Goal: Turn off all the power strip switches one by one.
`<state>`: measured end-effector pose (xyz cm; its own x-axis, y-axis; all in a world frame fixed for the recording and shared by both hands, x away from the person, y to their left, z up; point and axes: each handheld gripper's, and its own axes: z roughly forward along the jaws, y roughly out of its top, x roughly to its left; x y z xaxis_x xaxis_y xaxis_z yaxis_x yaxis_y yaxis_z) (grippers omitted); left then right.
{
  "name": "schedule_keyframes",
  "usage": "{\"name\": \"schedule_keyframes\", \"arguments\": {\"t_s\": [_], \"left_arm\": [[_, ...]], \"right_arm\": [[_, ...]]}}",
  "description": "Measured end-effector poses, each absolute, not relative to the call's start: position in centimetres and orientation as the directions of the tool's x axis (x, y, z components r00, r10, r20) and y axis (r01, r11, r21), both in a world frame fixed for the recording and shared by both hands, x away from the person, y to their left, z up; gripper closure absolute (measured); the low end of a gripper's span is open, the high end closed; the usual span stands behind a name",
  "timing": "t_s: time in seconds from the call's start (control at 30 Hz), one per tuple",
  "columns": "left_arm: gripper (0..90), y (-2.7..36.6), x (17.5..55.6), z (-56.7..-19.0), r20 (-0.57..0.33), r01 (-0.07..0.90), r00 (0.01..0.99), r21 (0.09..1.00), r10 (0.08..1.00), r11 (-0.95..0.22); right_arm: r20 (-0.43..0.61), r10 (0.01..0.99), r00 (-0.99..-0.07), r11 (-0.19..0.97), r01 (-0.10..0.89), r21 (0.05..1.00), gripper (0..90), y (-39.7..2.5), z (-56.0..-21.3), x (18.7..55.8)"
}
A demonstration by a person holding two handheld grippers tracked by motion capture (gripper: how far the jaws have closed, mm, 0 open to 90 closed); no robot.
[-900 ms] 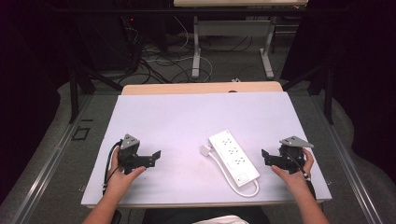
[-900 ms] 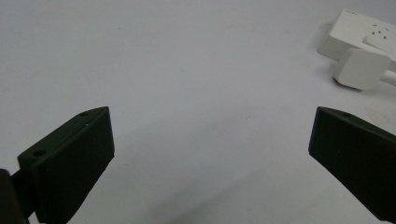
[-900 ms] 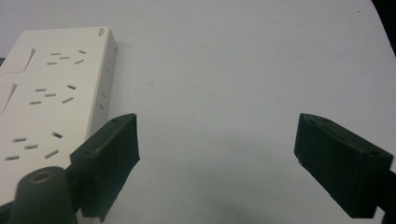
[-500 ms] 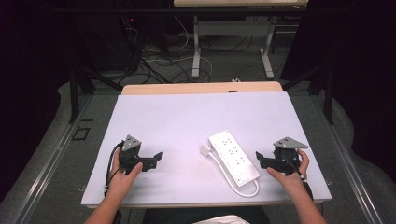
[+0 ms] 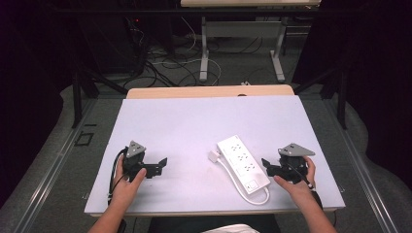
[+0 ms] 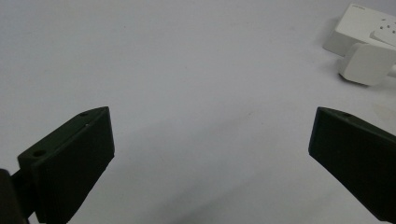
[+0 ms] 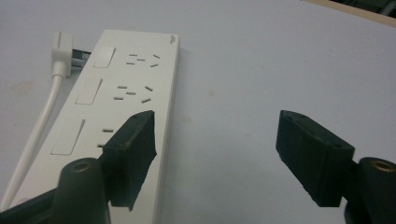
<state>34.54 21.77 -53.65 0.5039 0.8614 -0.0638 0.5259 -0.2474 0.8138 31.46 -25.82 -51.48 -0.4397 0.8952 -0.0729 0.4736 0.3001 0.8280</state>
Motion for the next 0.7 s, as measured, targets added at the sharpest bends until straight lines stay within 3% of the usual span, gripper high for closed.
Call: {"name": "schedule_keyframes", "arguments": {"t_s": [0.3,0.7], "left_arm": [[0.0,21.6,34.5,-53.7,-0.069,0.531,0.503,0.811,0.862,-0.245],[0.0,21.6,34.5,-53.8,-0.068,0.534,0.503,0.809,0.862,-0.248]], "right_arm": [[-0.049,0.871,-0.490,0.326,0.499,0.803,42.0,-24.8,-51.1,31.0],[-0.038,0.839,-0.543,0.361,0.504,0.785,49.8,-23.8,-51.0,30.7]]}}
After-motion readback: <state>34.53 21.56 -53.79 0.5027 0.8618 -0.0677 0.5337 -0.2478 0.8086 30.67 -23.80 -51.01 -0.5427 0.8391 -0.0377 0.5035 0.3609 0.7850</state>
